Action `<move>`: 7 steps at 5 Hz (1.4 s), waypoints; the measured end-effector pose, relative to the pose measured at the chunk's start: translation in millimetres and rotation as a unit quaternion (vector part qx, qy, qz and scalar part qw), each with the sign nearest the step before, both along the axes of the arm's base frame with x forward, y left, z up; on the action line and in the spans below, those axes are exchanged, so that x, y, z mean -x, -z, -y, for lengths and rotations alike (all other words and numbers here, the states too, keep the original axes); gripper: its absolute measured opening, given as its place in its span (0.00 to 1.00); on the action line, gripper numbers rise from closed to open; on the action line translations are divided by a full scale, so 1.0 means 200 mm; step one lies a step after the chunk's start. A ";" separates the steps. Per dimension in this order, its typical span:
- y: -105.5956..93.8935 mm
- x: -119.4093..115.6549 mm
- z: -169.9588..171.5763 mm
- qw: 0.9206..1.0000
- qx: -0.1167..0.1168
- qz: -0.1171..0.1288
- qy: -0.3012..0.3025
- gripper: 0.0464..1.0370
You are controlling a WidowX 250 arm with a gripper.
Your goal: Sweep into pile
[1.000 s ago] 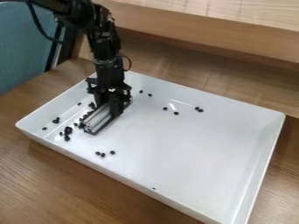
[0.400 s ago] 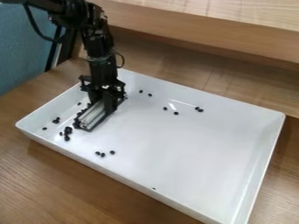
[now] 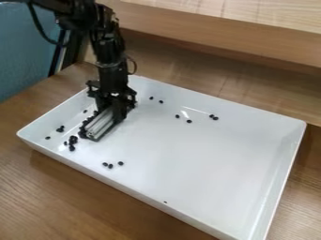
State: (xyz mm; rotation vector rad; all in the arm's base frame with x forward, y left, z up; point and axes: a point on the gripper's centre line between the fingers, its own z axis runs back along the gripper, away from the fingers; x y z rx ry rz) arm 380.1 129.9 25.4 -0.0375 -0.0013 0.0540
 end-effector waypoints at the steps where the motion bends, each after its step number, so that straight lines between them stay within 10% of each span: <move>1: -0.01 0.01 0.07 1.000 0.009 0.006 0.016 0.36; 7: -0.08 -0.19 0.76 0.982 0.052 0.040 0.179 0.36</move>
